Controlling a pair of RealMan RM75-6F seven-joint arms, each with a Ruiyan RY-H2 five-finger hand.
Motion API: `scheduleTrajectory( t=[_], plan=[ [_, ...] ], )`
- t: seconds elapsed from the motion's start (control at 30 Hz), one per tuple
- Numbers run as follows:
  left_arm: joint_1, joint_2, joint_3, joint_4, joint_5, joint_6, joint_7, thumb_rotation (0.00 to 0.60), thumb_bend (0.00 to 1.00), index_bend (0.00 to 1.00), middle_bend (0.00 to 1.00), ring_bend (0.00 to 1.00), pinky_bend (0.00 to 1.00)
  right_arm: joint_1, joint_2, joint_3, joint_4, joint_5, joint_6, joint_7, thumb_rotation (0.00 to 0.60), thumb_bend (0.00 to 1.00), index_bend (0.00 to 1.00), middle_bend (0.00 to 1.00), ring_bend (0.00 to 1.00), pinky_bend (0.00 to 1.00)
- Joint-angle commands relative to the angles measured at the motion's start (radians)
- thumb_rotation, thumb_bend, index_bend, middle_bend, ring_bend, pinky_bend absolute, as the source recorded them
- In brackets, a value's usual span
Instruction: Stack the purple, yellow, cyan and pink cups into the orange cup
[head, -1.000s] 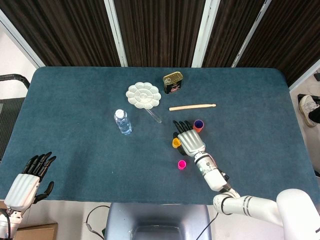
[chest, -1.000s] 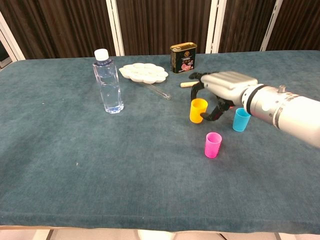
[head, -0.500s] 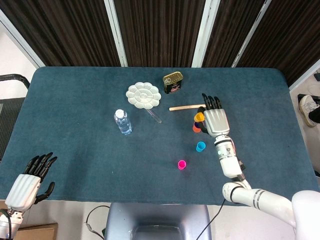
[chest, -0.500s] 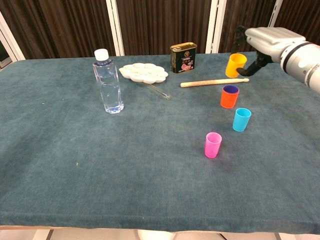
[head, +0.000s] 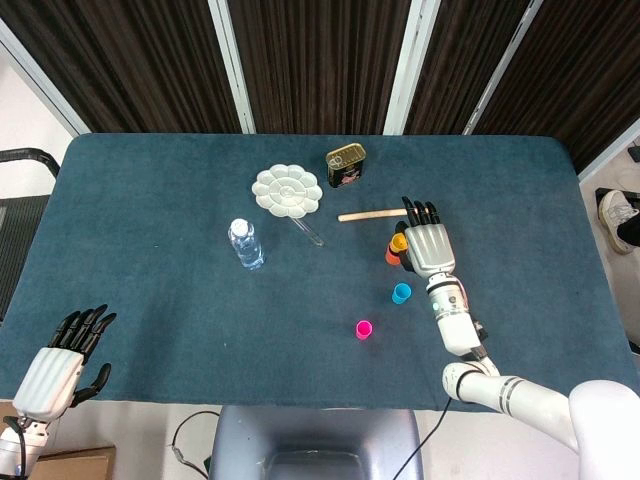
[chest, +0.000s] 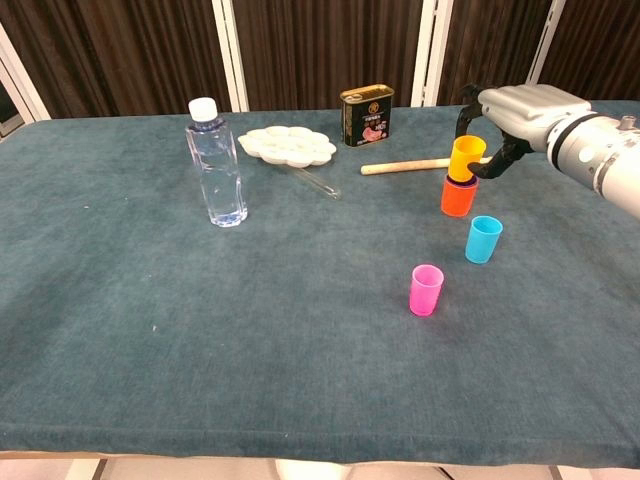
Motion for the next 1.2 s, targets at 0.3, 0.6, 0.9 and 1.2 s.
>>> scheduleTrajectory(
  t=[0.3, 0.6, 0.9, 1.2],
  plan=[
    [0.002, 0.003, 0.001, -0.001, 0.002, 0.004, -0.003, 0.6, 0.46, 0.0, 0.0, 0.0, 0.07, -0.02, 0.051, -0.016, -0.09, 0.037, -0.024, -0.043, 0.6, 0.49, 0.19, 0.0, 0.0, 0.0],
    [0.002, 0.0, 0.002, -0.001, 0.005, 0.004, 0.002, 0.6, 0.46, 0.0, 0.0, 0.0, 0.07, -0.13, 0.268, -0.142, -0.431, -0.184, 0.027, 0.097, 0.6, 0.49, 0.25, 0.0, 0.0, 0.0],
    [0.001, -0.003, 0.008, -0.007, 0.01, -0.003, 0.014, 0.6, 0.46, 0.0, 0.0, 0.0, 0.07, -0.157, 0.277, -0.209, -0.405, -0.227, 0.015, 0.06, 0.6, 0.49, 0.31, 0.0, 0.0, 0.0],
    [-0.001, -0.002, 0.006, -0.007, 0.004, -0.009, 0.011, 0.6, 0.46, 0.0, 0.0, 0.0, 0.07, -0.134, 0.208, -0.182, -0.295, -0.167, -0.047, 0.082, 0.6, 0.49, 0.35, 0.0, 0.0, 0.0]
  ],
)
